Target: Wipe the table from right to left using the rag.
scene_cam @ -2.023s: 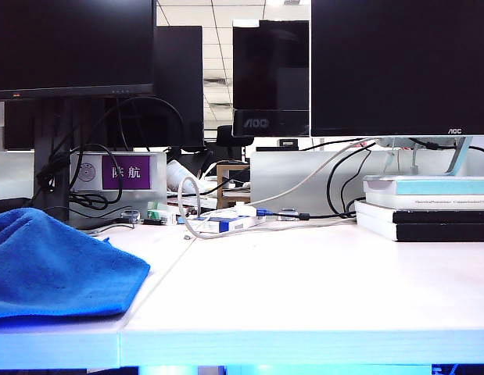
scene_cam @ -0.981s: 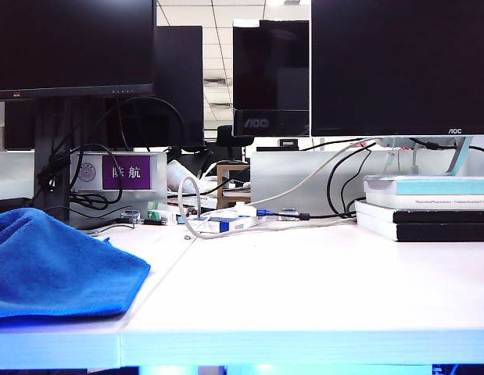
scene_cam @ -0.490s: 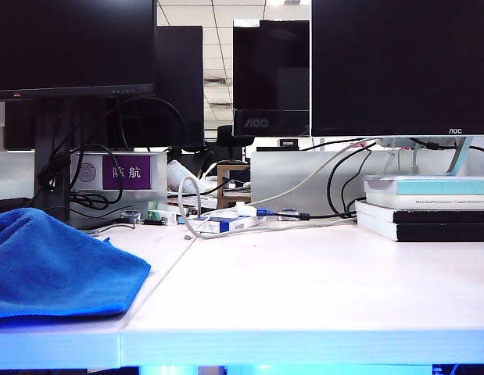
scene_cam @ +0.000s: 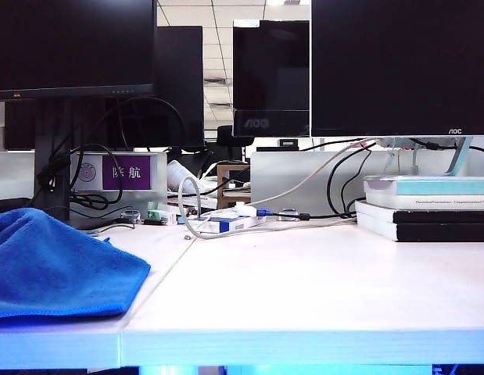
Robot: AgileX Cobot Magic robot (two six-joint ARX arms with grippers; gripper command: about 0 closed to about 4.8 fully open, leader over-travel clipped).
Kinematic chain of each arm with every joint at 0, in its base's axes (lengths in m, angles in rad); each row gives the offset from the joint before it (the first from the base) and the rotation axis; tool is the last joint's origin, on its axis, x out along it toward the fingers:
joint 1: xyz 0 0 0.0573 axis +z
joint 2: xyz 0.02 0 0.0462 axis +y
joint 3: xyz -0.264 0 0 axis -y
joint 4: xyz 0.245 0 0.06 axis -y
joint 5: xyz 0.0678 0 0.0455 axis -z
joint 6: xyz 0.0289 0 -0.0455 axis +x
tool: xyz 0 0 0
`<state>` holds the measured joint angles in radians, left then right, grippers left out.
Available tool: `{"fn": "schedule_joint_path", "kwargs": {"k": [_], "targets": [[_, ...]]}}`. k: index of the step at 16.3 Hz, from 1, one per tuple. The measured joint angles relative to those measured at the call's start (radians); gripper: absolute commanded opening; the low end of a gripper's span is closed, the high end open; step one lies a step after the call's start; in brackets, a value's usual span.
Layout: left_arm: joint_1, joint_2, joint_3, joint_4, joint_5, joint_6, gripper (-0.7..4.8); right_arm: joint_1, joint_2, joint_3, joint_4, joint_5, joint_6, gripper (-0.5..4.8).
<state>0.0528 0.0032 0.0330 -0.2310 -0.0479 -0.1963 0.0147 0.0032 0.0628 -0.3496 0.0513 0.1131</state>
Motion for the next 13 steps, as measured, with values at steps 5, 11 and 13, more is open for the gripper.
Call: {"fn": "schedule_joint_path", "kwargs": {"k": [5, 11, 13], "targets": [[-0.047, 0.000, 0.000, 0.002, 0.014, 0.254, -0.05, 0.000, 0.000, 0.000, 0.000, 0.000, 0.000, -0.01], [-0.047, 0.000, 0.000, 0.002, 0.019, 0.267, -0.05, 0.000, 0.000, 0.000, 0.000, 0.000, 0.000, -0.01], [-0.047, 0.000, 0.000, 0.002, 0.019, 0.268, -0.04, 0.000, 0.000, 0.000, 0.000, 0.000, 0.000, -0.01]]}}
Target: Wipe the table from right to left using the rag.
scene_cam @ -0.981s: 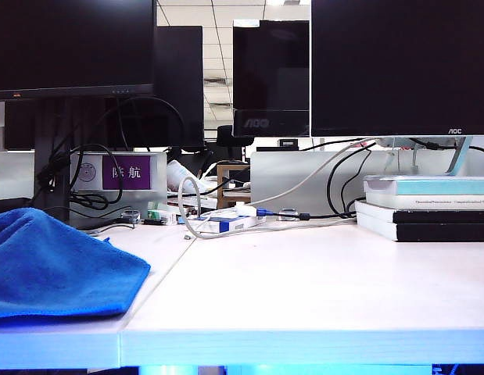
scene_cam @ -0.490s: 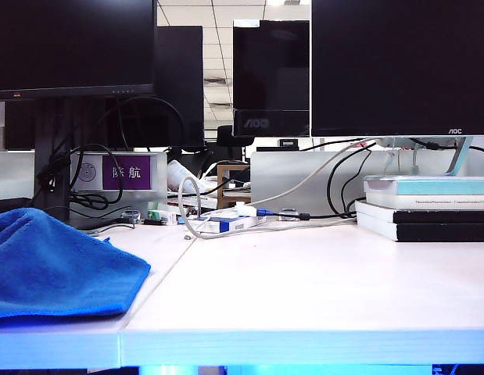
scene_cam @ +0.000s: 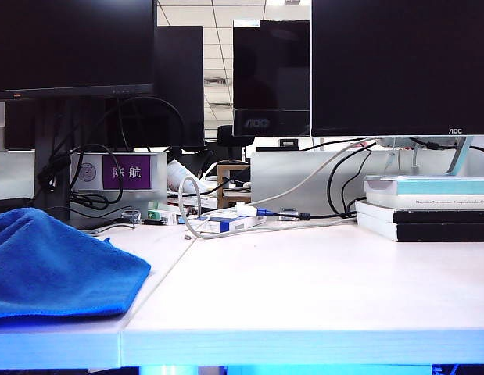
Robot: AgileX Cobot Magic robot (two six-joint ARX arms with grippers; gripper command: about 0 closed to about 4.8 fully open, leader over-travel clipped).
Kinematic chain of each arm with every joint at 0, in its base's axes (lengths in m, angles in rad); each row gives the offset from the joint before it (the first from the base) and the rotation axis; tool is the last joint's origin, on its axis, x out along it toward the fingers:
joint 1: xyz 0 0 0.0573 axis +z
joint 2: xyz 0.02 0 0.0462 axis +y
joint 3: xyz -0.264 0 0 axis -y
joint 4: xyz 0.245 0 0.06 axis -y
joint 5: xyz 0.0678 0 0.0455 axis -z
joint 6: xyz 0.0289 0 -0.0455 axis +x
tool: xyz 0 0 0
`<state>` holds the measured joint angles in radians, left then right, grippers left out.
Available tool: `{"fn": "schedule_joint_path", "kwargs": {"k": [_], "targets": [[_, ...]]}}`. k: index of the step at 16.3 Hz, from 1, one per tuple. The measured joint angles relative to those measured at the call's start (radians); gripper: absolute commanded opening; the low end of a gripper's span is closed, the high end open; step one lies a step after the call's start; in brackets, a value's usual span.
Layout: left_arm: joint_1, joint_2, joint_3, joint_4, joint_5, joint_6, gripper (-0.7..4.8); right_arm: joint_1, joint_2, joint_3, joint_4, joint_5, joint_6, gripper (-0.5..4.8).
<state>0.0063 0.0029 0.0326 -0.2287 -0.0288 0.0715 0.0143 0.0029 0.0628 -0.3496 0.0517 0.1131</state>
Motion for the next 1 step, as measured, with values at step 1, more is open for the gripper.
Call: {"fn": "schedule_joint_path", "kwargs": {"k": [1], "targets": [[0.000, 0.000, 0.000, 0.000, 0.000, 0.000, -0.05, 0.000, 0.000, 0.000, 0.000, 0.000, 0.000, -0.01]]}}
